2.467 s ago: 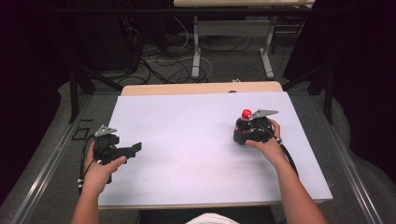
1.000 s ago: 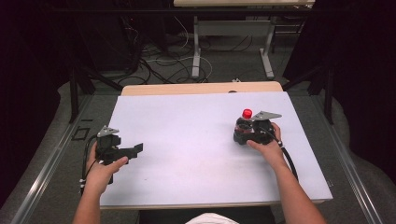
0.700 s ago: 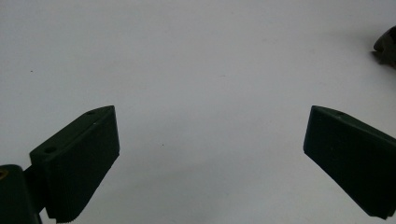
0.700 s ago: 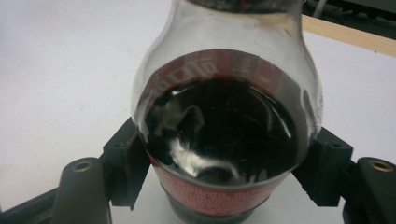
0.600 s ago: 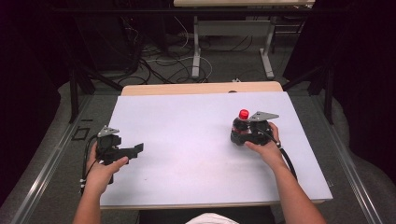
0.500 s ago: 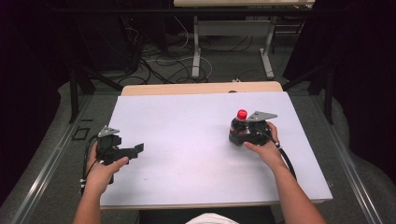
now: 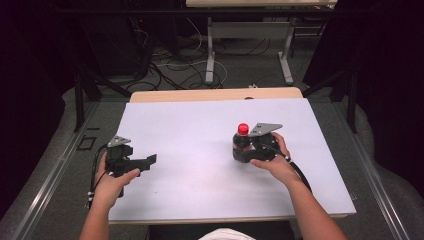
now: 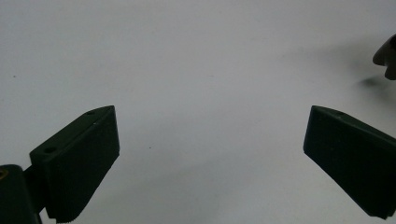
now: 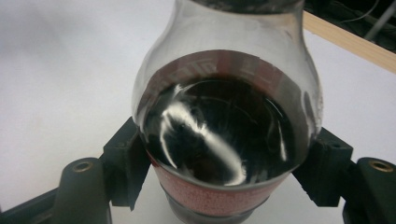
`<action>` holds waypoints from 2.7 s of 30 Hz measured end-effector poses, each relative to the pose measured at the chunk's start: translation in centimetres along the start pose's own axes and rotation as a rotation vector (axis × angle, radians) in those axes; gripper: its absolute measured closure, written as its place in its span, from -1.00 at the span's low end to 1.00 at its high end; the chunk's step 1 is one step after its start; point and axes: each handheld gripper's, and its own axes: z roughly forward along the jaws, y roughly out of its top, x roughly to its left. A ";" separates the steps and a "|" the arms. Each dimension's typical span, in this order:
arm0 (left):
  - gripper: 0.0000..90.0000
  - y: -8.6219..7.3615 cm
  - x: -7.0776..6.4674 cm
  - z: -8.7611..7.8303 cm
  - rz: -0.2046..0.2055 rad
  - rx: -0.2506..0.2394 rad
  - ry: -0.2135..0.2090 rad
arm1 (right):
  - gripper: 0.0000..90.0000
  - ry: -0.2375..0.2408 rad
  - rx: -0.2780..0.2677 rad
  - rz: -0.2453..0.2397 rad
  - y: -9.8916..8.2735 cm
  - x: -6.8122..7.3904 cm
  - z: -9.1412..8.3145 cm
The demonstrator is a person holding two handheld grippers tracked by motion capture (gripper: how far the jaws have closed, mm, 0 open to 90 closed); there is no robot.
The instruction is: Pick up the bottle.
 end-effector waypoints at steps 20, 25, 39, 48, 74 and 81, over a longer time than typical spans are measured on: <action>-0.90 2.7 -4.9 0.2 0.135 -0.032 -0.138 | -0.37 0.136 0.020 -0.101 1.4 5.4 0.9; -0.89 4.0 -6.9 0.1 0.197 -0.046 -0.199 | -0.37 0.168 0.020 -0.113 1.6 6.3 1.0; -0.83 7.8 -12.2 -0.4 0.366 -0.002 -0.366 | -0.37 0.242 0.056 -0.126 2.0 7.9 1.0; -0.58 8.7 -14.0 -0.4 0.452 0.031 -0.423 | -0.37 0.282 0.042 -0.125 1.9 7.8 1.1; -0.06 11.7 -15.6 0.5 0.565 0.194 -0.558 | -0.37 0.313 0.041 -0.098 1.5 8.0 1.2; 0.11 11.1 -16.3 1.6 0.576 0.223 -0.553 | -0.37 0.318 0.035 -0.112 1.5 8.1 1.3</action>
